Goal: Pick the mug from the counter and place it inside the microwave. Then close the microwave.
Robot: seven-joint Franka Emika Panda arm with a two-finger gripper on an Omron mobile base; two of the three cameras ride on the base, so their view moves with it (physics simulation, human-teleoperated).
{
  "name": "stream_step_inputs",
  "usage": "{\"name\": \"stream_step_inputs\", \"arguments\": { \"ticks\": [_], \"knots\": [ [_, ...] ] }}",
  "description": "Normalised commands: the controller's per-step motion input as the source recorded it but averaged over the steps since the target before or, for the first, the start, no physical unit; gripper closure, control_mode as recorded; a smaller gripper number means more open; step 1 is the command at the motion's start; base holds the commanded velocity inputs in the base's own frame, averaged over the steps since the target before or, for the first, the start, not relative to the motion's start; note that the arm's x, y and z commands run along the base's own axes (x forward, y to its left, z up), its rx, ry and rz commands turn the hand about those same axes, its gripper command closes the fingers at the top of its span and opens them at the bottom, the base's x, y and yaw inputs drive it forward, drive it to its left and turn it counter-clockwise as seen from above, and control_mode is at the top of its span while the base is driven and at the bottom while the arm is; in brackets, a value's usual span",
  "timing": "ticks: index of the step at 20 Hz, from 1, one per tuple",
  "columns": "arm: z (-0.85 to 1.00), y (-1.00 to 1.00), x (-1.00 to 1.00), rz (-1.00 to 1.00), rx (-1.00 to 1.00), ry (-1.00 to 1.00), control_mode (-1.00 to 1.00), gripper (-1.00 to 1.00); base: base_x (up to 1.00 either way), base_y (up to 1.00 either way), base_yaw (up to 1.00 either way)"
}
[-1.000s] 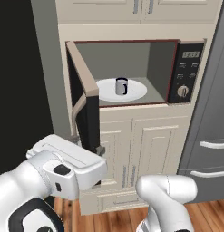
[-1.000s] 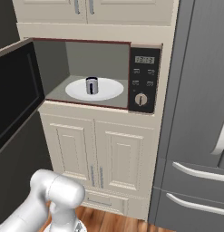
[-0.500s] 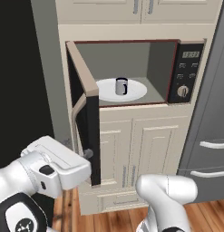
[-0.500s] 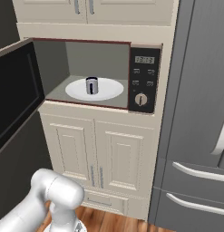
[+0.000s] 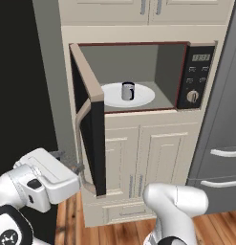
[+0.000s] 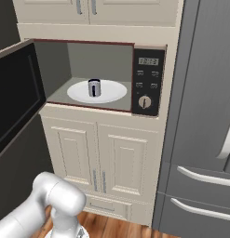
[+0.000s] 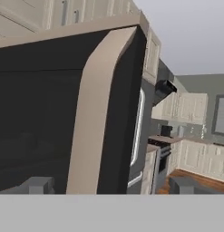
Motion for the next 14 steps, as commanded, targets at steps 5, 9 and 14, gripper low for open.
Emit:
{"name": "stream_step_inputs", "arguments": {
  "ticks": [5,9,14],
  "knots": [
    [-0.24,0.11,0.24,-0.04,0.00,0.00,-1.00,-1.00,0.00,0.00,0.00],
    [-0.07,0.07,0.16,-0.04,0.00,0.00,-1.00,-1.00,0.00,0.00,0.00],
    [0.00,0.00,0.20,-0.03,0.00,0.00,-1.00,-1.00,0.00,0.00,0.00]
  ]
}}
